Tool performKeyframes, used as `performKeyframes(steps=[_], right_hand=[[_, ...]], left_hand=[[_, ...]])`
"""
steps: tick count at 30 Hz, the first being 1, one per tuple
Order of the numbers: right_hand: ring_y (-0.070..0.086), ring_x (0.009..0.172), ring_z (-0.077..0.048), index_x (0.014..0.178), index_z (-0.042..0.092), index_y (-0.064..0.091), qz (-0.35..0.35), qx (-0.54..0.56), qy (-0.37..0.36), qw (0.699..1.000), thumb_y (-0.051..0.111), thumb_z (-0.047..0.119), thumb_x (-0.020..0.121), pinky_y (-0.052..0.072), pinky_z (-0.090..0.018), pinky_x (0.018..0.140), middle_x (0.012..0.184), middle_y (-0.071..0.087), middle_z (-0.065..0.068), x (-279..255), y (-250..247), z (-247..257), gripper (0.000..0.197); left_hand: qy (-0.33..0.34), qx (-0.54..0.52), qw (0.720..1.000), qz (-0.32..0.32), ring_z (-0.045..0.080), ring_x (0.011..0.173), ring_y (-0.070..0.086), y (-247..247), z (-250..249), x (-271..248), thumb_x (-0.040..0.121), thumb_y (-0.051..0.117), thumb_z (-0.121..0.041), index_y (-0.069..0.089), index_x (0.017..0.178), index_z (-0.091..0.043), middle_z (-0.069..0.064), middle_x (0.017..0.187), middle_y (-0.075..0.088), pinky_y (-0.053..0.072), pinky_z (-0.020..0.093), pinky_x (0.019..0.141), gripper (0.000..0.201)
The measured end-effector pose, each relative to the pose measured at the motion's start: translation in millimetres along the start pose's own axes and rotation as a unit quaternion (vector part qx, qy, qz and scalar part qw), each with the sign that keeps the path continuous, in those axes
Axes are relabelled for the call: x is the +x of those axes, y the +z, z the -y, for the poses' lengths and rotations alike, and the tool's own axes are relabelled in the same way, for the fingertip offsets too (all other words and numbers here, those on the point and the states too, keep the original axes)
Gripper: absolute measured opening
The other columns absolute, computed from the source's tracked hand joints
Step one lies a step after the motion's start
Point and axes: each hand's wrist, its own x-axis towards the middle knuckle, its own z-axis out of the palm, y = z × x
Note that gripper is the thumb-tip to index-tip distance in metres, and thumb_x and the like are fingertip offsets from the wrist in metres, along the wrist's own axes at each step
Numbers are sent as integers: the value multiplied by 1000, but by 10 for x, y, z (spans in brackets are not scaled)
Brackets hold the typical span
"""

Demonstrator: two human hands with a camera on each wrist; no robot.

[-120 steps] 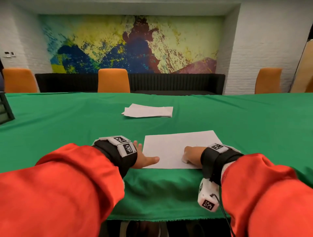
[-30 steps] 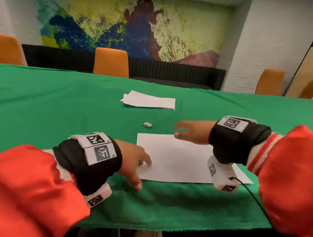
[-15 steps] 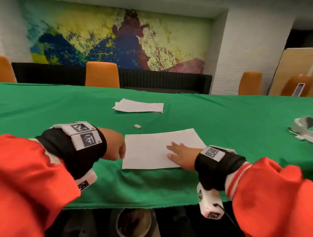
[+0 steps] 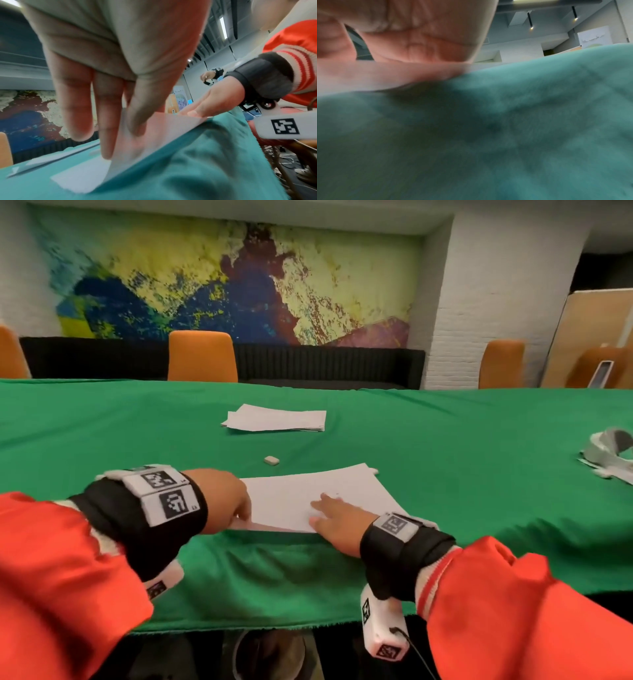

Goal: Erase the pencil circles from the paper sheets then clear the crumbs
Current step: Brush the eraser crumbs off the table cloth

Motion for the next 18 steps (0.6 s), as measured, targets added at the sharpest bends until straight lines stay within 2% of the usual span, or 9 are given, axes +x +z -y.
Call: performKeyframes(steps=[2,5,8,10,11,12,14,16,18], right_hand=[[3,145,-20,149,23,17,-17,-6,29,999,24,42,101,7,-40,117,158,1,0,69,-71,-118,52],[2,145,-23,150,24,16,-2,-14,70,997,22,42,102,8,-43,117,158,-1,0,113,-147,-224,52],[3,145,-21,149,22,18,-3,-14,66,998,21,37,102,7,-47,115,158,2,2,70,-152,-190,49],[4,145,-20,149,21,18,-2,-39,48,998,20,36,102,7,-47,114,158,4,3,44,-119,-107,49],[5,144,-19,149,21,18,2,-58,37,998,20,36,102,8,-47,115,158,5,3,38,-99,-56,49],[5,144,-19,148,21,18,6,-75,24,997,20,35,102,8,-48,115,158,6,3,37,-74,-4,49],[4,144,-20,148,19,17,16,-88,1,996,19,35,102,8,-49,115,158,4,2,61,-29,101,49],[3,145,-21,149,18,14,28,-93,-6,995,18,32,103,8,-50,114,158,2,1,75,7,198,48],[2,144,-26,149,15,13,51,-115,-17,992,19,26,103,8,-52,114,158,1,-2,64,52,287,47]], left_hand=[[-24,7,1000,-10,16,110,58,-90,93,-44,92,46,-14,59,123,-38,-10,124,60,43,23,91,41],[-50,10,999,-14,17,107,59,-180,181,-88,92,46,-13,62,119,-37,-9,120,62,38,19,79,40],[-54,7,998,16,15,103,59,-145,181,-107,89,48,-13,64,116,-35,-8,114,64,39,19,76,38],[-54,-10,996,66,11,106,58,-64,165,-109,87,49,-16,58,125,-37,-10,120,62,41,16,79,44],[-57,-24,994,89,10,111,56,-25,161,-107,87,51,-20,51,132,-40,-10,128,57,42,15,85,50],[-58,-43,992,107,10,121,50,9,161,-105,87,54,-28,40,140,-41,-10,140,48,40,18,96,57],[-45,-74,989,123,12,141,27,43,147,-77,88,55,-49,18,150,-37,-8,156,21,25,27,113,73],[-37,-57,989,128,13,146,10,64,74,-21,88,45,-64,4,152,-29,-7,160,4,11,30,117,84],[-32,-28,990,135,16,146,11,95,-58,31,93,33,-63,1,153,-23,-2,160,3,11,30,115,80]])
